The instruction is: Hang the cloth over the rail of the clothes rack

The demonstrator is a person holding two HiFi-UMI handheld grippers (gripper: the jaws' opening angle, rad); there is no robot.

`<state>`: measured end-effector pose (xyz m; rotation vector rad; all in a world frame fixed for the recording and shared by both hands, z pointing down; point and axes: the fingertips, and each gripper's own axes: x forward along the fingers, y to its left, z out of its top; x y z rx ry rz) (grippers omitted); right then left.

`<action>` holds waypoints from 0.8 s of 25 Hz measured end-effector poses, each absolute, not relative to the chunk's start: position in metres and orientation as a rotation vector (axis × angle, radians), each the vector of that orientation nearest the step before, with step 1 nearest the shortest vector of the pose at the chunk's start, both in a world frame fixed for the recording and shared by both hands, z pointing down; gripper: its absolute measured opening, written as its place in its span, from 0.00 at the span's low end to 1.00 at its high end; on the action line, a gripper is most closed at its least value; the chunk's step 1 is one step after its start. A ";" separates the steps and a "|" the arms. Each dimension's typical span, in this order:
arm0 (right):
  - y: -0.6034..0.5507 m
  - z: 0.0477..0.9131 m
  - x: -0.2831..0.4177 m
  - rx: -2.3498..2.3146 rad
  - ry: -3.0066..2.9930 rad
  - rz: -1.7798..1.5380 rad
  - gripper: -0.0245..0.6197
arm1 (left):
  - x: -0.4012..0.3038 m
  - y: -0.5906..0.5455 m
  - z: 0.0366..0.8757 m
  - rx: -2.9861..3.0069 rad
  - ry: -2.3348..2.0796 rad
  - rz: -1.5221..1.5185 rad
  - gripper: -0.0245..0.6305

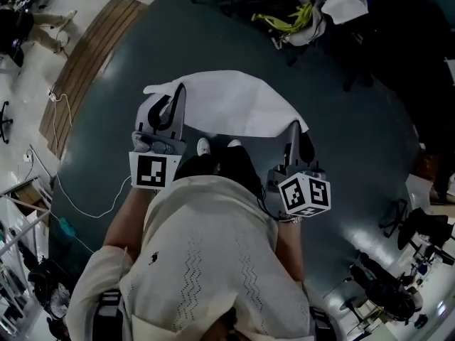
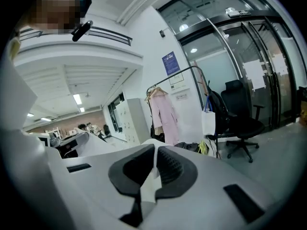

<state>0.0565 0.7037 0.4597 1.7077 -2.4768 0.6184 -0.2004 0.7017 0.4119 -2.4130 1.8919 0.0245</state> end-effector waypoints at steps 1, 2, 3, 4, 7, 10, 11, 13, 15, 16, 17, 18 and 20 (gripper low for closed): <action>0.695 0.464 0.056 1.709 -2.463 0.629 0.07 | -0.199 0.694 0.418 -2.431 1.891 0.020 0.07; 0.686 0.467 0.055 1.712 -2.453 0.637 0.07 | -0.197 0.686 0.424 -2.448 1.891 0.009 0.07; 0.677 0.469 0.055 1.716 -2.445 0.643 0.07 | -0.197 0.678 0.429 -2.462 1.894 -0.004 0.07; 0.666 0.471 0.055 1.720 -2.441 0.646 0.07 | -0.197 0.669 0.434 -2.470 1.900 -0.014 0.07; 0.627 0.475 0.064 1.734 -2.436 0.647 0.07 | -0.199 0.632 0.442 -2.467 1.930 -0.029 0.07; 0.576 0.481 0.080 1.739 -2.440 0.652 0.07 | -0.192 0.584 0.446 -2.455 1.931 -0.041 0.07; 0.557 0.484 0.086 1.738 -2.440 0.663 0.07 | -0.188 0.567 0.446 -2.450 1.928 -0.049 0.07; 0.519 0.491 0.094 1.729 -2.437 0.696 0.07 | -0.179 0.532 0.447 -2.444 1.935 -0.066 0.07; 0.478 0.495 0.098 1.697 -2.448 0.711 0.07 | -0.172 0.497 0.449 -2.434 1.950 -0.091 0.07; 0.455 0.495 0.100 1.674 -2.459 0.704 0.07 | -0.167 0.476 0.449 -2.426 1.959 -0.101 0.07; 0.431 0.493 0.102 1.652 -2.470 0.692 0.07 | -0.162 0.454 0.447 -2.419 1.970 -0.101 0.07; 0.406 0.491 0.106 1.635 -2.481 0.680 0.07 | -0.156 0.432 0.446 -2.414 1.983 -0.095 0.07; 0.358 0.486 0.117 1.611 -2.502 0.665 0.07 | -0.143 0.393 0.444 -2.404 2.009 -0.094 0.07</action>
